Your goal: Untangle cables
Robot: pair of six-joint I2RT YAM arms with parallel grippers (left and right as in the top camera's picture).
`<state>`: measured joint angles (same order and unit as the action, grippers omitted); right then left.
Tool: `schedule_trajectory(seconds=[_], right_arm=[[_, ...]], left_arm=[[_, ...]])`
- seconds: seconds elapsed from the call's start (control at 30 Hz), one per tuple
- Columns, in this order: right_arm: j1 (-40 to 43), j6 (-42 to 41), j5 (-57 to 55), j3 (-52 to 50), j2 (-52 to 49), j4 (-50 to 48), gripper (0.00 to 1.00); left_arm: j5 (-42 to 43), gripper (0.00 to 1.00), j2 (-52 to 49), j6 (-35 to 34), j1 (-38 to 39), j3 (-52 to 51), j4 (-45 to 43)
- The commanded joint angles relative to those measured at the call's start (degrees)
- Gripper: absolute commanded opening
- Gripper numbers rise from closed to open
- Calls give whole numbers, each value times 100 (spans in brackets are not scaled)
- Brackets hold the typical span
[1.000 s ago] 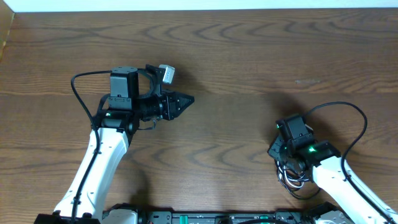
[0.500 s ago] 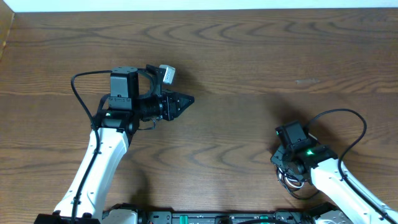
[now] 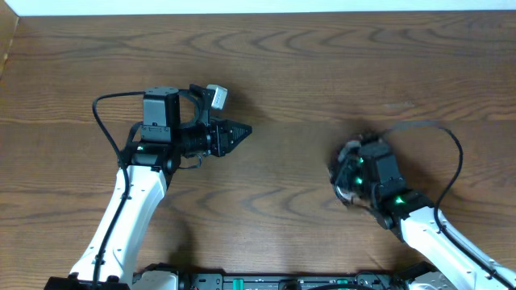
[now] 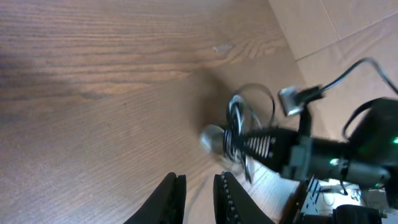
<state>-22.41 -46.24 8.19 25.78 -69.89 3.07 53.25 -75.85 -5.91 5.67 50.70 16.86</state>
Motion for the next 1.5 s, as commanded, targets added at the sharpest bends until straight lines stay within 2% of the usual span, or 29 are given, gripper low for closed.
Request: schedule_trajectory(seconds=[0.0, 0.4, 0.67, 0.77, 0.87, 0.93, 1.17, 1.47], right_arm=[[81, 608, 664, 227, 13, -479, 1], [514, 1530, 1663, 1283, 13, -184, 1], [514, 1574, 1818, 1377, 13, -26, 1], [511, 1637, 2087, 1377, 13, -28, 1], [514, 1676, 2251, 1377, 13, -26, 1], [514, 1676, 2288, 1377, 13, -28, 1], [514, 1674, 2590, 1377, 26, -133, 1], [529, 1495, 3300, 1381, 190, -813, 1]], left_arm=[[7, 20, -11, 81, -9, -26, 22], [7, 21, -11, 79, -9, -50, 304], [11, 21, -13, 81, 271, -273, 98], [13, 27, -13, 81, 555, -387, -306], [13, 38, -13, 79, 881, -409, -678], [11, 41, -13, 79, 1121, -409, -901], [9, 41, -13, 76, 1403, -409, -1099], [-177, 41, -15, 103, 1403, -409, -1316]])
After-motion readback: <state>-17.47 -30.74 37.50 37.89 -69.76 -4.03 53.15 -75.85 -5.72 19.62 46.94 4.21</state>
